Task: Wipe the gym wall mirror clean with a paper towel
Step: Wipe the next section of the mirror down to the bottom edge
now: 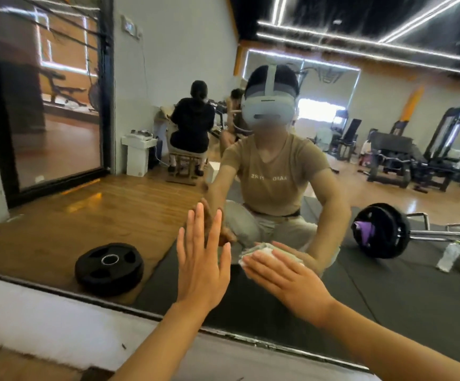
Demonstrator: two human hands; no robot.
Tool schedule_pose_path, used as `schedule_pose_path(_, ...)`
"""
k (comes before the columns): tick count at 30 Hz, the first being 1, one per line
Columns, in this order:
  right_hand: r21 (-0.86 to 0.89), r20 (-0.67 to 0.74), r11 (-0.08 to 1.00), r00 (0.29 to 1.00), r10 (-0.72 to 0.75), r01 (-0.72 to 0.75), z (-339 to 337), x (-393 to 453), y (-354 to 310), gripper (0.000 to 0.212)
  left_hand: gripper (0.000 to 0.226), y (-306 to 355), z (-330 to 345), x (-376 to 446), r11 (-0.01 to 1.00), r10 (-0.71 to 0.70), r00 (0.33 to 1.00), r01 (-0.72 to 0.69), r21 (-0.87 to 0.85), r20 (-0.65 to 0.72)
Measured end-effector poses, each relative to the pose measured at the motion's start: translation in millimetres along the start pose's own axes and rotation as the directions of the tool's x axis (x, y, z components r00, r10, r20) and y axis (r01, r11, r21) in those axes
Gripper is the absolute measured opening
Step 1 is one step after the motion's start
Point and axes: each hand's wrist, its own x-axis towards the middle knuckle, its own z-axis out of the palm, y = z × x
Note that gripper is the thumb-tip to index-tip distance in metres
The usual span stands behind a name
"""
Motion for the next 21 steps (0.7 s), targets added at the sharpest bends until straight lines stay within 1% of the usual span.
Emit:
schedule_pose_path(1,-0.030,-0.022,0.999,0.999,-0.029,0.029,-2.8,1.5,10.5,0.092,0.066,2.9,0.1,-2.6,1.000,-0.012,1.000,0.012,0.005,-0.001)
schedule_pose_path(2,-0.041,-0.059,0.998,0.997,-0.041,0.038,-8.2,5.3,25.0,0.080,0.065,6.2,0.4,-4.0,1.000,-0.017,1.000,0.017,0.012,-0.001)
schedule_pose_path(3,-0.037,-0.106,0.999,0.994,-0.011,0.007,-16.1,10.7,44.5,0.065,0.065,10.0,1.5,-4.6,1.000,-0.016,1.000,0.016,0.022,0.001)
schedule_pose_path(4,-0.025,-0.157,0.998,0.986,0.059,-0.064,-25.6,16.9,69.3,0.056,0.066,14.4,3.5,-4.5,0.999,-0.008,1.000,0.008,0.031,0.002)
schedule_pose_path(5,0.001,-0.210,0.988,0.966,0.154,-0.157,-36.6,24.3,97.5,0.052,0.066,19.1,5.9,-3.9,1.000,-0.001,1.000,0.001,0.031,0.000)
schedule_pose_path(6,0.030,-0.264,0.965,0.929,0.260,-0.262,-47.4,32.3,126.4,0.051,0.067,23.8,8.7,-3.2,1.000,-0.001,1.000,0.001,0.021,-0.004)
schedule_pose_path(7,0.058,-0.312,0.928,0.877,0.367,-0.368,-57.5,40.0,154.7,0.048,0.069,28.5,12.0,-2.6,1.000,-0.014,1.000,0.014,0.002,-0.004)
schedule_pose_path(9,0.150,-0.371,0.827,0.745,0.555,-0.542,-74.3,51.0,197.0,0.049,0.074,37.3,19.4,-2.7,0.998,-0.059,0.998,0.059,-0.032,-0.003)
schedule_pose_path(10,0.201,-0.384,0.786,0.691,0.612,-0.584,-79.0,54.7,205.7,0.050,0.075,40.5,23.0,-3.1,0.997,-0.073,0.997,0.072,-0.039,-0.010)
schedule_pose_path(11,0.237,-0.390,0.765,0.663,0.639,-0.598,-79.5,56.5,205.9,0.051,0.076,43.3,26.5,-3.8,0.996,-0.081,0.997,0.080,-0.042,-0.019)
schedule_pose_path(12,0.262,-0.386,0.759,0.656,0.649,-0.596,-77.7,57.0,198.5,0.051,0.076,45.4,29.4,-4.7,0.996,-0.086,0.996,0.084,-0.042,-0.027)
schedule_pose_path(14,0.296,-0.365,0.768,0.676,0.641,-0.569,-66.9,51.3,167.9,0.053,0.075,46.7,33.6,-5.6,0.995,-0.089,0.995,0.087,-0.040,-0.041)
schedule_pose_path(15,0.304,-0.352,0.784,0.701,0.620,-0.541,-58.1,45.3,148.7,0.054,0.074,46.2,34.4,-5.5,0.995,-0.089,0.995,0.087,-0.040,-0.044)
schedule_pose_path(17,0.269,-0.317,0.850,0.792,0.522,-0.453,-36.3,25.6,105.7,0.056,0.075,43.1,34.2,-4.7,0.996,-0.079,0.996,0.078,-0.032,-0.037)
schedule_pose_path(19,0.172,-0.248,0.923,0.891,0.379,-0.345,-12.6,-1.2,60.7,0.065,0.075,38.6,34.0,-6.7,0.998,-0.059,0.998,0.058,-0.006,-0.025)
schedule_pose_path(21,0.098,-0.159,0.966,0.954,0.253,-0.240,8.2,-29.1,18.8,0.073,0.076,32.0,36.5,-15.9,0.999,-0.035,0.999,0.035,0.021,-0.005)
